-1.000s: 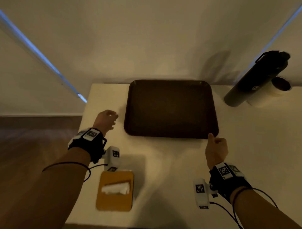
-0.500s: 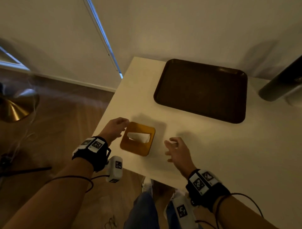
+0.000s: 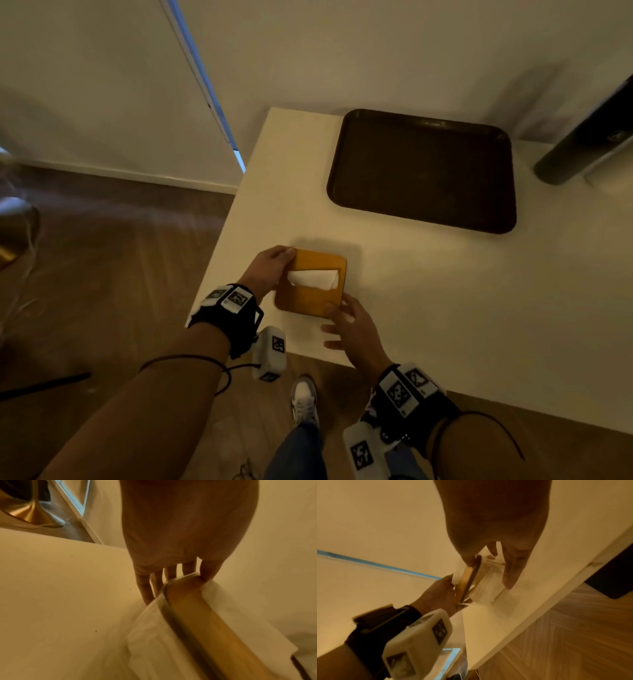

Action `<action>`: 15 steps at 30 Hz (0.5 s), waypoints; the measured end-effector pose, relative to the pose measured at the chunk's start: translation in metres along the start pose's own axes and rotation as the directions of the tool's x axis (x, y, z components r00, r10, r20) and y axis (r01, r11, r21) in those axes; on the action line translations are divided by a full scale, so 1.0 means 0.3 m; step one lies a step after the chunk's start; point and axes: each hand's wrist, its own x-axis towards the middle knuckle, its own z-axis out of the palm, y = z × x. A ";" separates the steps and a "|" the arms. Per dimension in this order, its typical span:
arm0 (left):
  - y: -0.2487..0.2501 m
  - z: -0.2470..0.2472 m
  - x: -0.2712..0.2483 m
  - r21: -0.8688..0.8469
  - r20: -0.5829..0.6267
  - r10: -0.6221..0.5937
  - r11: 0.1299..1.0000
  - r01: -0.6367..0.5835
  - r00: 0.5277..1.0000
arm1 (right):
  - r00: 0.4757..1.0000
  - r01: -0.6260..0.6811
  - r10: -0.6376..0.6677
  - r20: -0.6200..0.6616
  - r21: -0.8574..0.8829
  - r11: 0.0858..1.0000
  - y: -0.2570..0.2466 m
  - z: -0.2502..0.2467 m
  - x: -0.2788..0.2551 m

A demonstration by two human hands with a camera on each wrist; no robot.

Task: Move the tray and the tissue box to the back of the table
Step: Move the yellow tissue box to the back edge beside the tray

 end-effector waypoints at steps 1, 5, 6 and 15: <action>-0.002 -0.002 0.003 -0.010 0.016 -0.009 1.000 0.009 1.000 | 1.000 0.008 -0.008 -0.025 0.002 1.000 -0.008 0.005 0.002; 0.056 -0.046 0.026 -0.055 0.040 -0.018 0.998 0.020 0.999 | 0.992 0.082 -0.088 -0.090 -0.061 0.995 -0.089 0.025 0.036; 0.083 -0.066 0.037 -0.062 0.043 -0.006 0.998 0.009 0.999 | 0.991 0.093 -0.099 -0.095 -0.066 0.994 -0.122 0.035 0.049; 0.351 -0.223 0.221 -0.038 0.015 0.141 0.989 -0.140 0.990 | 0.982 0.175 -0.177 -0.066 -0.032 0.984 -0.450 0.113 0.245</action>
